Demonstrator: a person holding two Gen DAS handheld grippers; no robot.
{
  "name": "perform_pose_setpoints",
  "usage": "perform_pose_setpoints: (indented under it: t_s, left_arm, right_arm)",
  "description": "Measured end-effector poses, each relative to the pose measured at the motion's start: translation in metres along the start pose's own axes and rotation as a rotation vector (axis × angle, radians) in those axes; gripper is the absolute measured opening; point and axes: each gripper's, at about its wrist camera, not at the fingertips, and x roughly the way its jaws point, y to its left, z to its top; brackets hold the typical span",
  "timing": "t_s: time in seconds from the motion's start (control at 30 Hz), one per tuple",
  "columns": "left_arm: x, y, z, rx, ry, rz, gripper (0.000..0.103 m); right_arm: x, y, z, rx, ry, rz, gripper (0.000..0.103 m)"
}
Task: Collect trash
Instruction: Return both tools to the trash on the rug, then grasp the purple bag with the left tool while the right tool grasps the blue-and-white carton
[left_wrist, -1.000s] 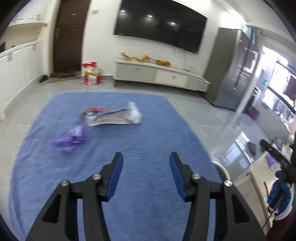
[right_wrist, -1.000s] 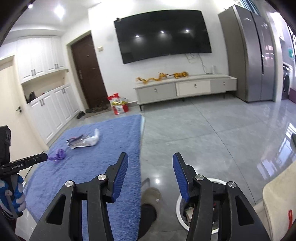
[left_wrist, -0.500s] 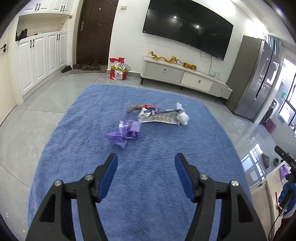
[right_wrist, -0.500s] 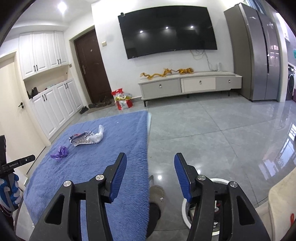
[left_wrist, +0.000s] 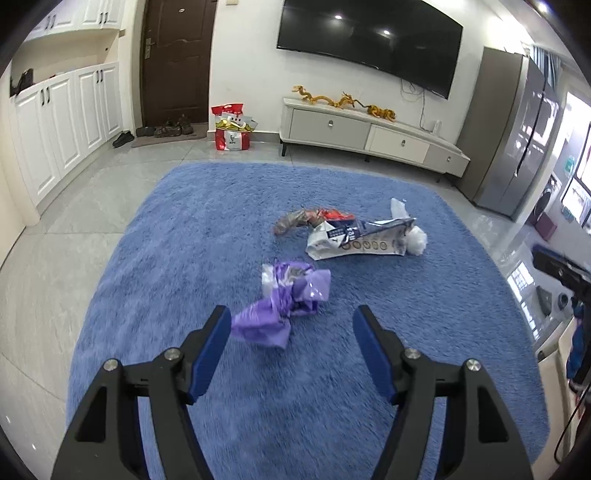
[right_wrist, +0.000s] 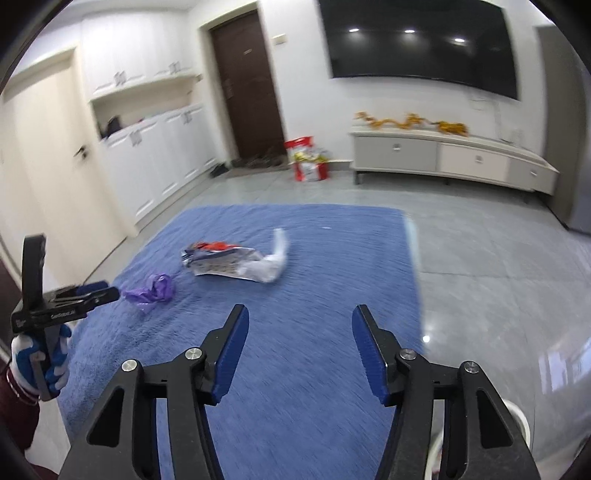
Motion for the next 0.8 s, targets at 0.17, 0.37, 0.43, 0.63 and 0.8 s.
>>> perform_pose_setpoints:
  t_s: [0.17,0.37,0.43,0.63,0.8]
  left_arm:
    - [0.026,-0.001,0.005,0.042,0.028,-0.005,0.07]
    - [0.055,0.007,0.007,0.042,0.062,-0.009,0.07]
    - [0.062,0.01,0.008,0.035,0.068,-0.018,0.07]
    - [0.079,0.022,0.009,-0.015,0.093,-0.081,0.07]
    - [0.086,0.028,0.007,-0.049,0.097,-0.114,0.069]
  right_arm:
    - [0.057,0.033,0.025,-0.13,0.046,0.062,0.062]
    - [0.119,0.059,0.049,-0.264,0.093,0.116,0.074]
    - [0.141,0.062,0.055,-0.295,0.118,0.132,0.074]
    - [0.186,0.075,0.063,-0.396,0.195,0.187,0.074]
    - [0.205,0.095,0.06,-0.519,0.267,0.216,0.054]
